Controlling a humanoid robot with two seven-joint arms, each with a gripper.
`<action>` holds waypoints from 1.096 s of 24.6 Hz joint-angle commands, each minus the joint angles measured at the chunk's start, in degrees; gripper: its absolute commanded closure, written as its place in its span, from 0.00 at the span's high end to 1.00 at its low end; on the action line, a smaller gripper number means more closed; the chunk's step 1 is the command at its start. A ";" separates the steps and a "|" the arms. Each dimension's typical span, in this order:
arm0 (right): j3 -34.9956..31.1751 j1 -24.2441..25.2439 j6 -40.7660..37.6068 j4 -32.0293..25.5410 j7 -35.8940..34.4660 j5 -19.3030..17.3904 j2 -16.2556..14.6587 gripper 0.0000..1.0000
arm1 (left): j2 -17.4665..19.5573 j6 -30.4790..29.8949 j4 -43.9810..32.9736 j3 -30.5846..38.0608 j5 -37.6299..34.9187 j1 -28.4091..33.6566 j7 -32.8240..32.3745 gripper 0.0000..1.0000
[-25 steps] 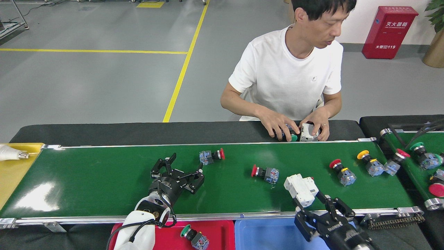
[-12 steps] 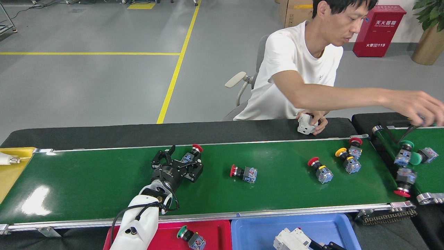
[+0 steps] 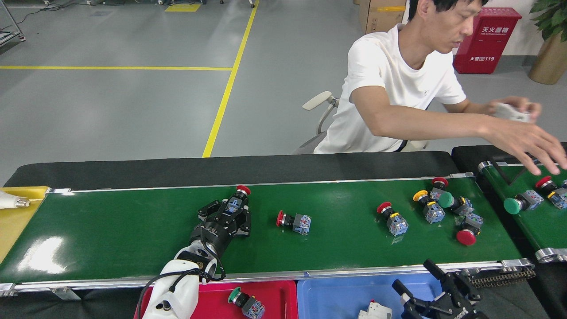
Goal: Pick switch part from conveyor to tray
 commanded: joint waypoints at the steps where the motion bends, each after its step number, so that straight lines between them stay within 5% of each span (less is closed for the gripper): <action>1: -0.33 -0.71 9.31 -0.55 -0.57 1.12 0.17 0.96 | 0.48 0.33 -4.92 1.59 0.23 1.17 0.67 0.02; 10: -0.15 3.60 15.03 -0.46 -12.52 4.37 0.79 0.94 | 7.51 -5.03 -37.45 10.47 2.69 29.39 0.67 0.05; 17: 1.25 2.11 16.09 0.07 -12.52 12.11 4.74 0.92 | 9.26 -5.56 -48.00 13.28 2.43 46.97 4.01 0.13; 19: 5.12 -0.09 17.49 1.04 -8.74 13.42 5.53 0.93 | 10.93 -5.47 -48.00 13.37 2.43 48.55 5.16 0.28; 20: 7.49 -1.93 18.81 1.91 -7.16 13.86 5.53 0.94 | 11.20 -5.39 -48.00 13.46 2.43 49.07 5.42 0.51; 22: 11.80 -5.19 22.24 4.55 -6.37 14.04 5.45 0.94 | 11.29 -5.39 -48.00 13.46 2.43 49.16 5.42 0.69; 23: 14.09 -7.39 24.52 6.49 -6.19 14.39 5.18 0.94 | 11.55 -5.47 -48.00 13.46 2.52 49.16 5.51 1.00; 27: 21.82 -15.56 33.49 14.66 -5.31 15.62 5.01 0.96 | 10.49 -5.30 -48.08 14.95 3.13 49.25 5.51 1.00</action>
